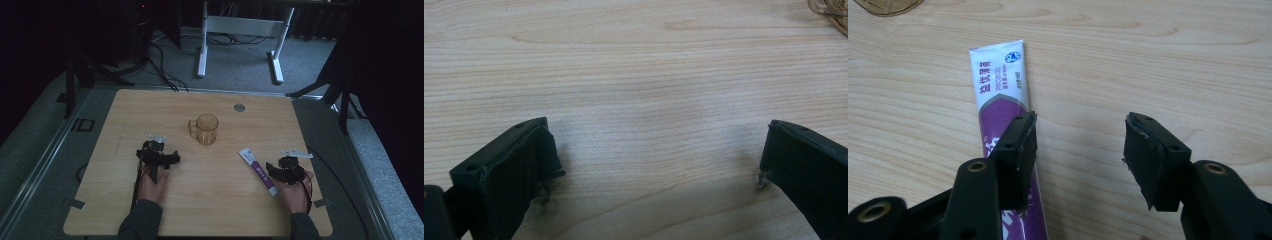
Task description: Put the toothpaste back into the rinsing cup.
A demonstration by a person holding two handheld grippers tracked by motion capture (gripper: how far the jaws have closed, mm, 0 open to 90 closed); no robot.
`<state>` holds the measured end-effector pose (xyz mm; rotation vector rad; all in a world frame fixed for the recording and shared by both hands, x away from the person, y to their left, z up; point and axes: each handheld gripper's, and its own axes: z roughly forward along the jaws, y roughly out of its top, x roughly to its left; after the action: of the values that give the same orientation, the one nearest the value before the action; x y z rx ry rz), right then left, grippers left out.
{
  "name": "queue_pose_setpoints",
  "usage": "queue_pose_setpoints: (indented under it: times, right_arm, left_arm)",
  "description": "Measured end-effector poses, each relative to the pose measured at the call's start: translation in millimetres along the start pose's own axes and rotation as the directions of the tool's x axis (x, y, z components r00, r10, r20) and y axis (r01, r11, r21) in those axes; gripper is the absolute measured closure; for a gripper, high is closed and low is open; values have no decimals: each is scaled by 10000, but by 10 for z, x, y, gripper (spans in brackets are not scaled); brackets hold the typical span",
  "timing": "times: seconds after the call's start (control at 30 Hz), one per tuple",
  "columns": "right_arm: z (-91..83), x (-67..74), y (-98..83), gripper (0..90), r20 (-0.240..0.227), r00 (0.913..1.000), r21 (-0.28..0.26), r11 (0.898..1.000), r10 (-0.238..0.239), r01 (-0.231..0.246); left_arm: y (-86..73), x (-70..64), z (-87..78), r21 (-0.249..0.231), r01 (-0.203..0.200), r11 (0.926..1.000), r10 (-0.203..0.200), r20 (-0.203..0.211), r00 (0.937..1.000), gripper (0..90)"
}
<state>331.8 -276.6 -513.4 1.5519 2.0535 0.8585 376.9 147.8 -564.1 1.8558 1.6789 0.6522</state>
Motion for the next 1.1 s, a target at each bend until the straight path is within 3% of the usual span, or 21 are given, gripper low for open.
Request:
queue_pose_setpoints:
  times: [0.77, 1.1]
  right_arm:
    - [-112, -60, 199, 443, -83, 9996, 237, 9993, -270, 272]
    - [-122, -13, 329, 444, -498, 9969, 727, 9952, -614, 649]
  left_arm:
    - [-35, 4, -32, -1, -124, 9999, 124, 129, 9998, 3]
    - [-35, 4, -32, -2, -126, 9999, 126, 130, 9998, 3]
